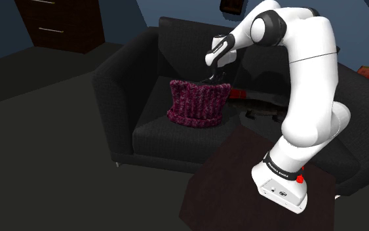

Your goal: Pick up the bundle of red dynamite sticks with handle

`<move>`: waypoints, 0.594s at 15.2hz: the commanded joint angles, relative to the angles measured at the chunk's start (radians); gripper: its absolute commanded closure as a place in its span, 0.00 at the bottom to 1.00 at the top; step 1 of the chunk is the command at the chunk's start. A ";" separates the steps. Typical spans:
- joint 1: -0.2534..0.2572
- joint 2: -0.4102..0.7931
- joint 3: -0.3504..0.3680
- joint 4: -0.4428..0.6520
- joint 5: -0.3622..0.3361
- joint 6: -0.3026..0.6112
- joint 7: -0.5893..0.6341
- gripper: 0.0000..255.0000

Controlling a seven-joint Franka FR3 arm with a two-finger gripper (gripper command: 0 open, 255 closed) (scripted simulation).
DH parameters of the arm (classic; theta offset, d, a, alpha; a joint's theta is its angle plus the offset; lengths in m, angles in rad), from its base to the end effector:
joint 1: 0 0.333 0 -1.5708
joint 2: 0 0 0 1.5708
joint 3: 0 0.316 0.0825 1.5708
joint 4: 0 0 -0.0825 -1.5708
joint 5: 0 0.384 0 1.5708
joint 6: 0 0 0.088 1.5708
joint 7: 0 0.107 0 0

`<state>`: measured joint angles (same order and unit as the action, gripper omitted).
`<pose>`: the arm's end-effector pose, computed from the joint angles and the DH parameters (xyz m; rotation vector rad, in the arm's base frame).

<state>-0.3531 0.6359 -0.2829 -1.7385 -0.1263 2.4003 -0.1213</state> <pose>0.5517 -0.3858 0.2290 2.8413 -0.5261 -0.0760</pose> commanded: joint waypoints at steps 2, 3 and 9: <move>0.004 -0.029 -0.003 -0.002 -0.003 -0.026 -0.004 1.00; 0.005 -0.038 -0.004 -0.001 -0.004 -0.035 -0.005 1.00; 0.011 -0.088 -0.010 0.008 -0.009 -0.092 -0.014 1.00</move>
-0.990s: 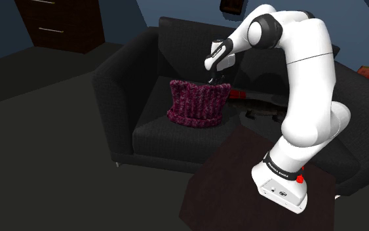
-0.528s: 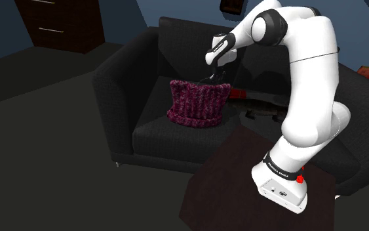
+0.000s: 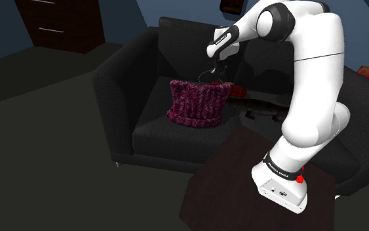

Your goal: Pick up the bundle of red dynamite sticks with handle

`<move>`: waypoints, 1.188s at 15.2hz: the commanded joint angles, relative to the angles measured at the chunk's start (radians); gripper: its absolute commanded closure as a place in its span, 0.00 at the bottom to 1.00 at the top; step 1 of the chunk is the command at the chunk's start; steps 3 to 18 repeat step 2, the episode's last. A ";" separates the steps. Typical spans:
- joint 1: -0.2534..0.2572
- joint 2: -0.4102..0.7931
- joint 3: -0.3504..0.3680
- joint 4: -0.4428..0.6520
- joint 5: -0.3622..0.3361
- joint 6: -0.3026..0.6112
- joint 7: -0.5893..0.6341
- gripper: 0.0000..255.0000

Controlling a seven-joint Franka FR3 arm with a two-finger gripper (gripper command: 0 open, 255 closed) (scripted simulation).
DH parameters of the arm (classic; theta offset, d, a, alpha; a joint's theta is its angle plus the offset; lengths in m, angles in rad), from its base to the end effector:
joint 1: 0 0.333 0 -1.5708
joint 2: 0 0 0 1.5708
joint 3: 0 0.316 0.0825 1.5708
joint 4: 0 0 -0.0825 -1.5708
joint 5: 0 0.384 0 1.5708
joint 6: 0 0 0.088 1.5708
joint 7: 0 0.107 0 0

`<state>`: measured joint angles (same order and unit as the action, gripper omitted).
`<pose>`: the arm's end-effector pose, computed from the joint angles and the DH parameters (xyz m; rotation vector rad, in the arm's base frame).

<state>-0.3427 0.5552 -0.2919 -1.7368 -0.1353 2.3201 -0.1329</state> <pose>0.5510 -0.3846 0.2760 2.8413 -0.5258 -0.0758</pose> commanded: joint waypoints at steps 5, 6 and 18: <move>0.000 -0.009 -0.001 0.006 -0.001 -0.013 -0.003 1.00; 0.000 -0.009 -0.001 0.006 -0.001 -0.013 -0.003 1.00; 0.000 -0.009 -0.001 0.006 -0.001 -0.013 -0.003 1.00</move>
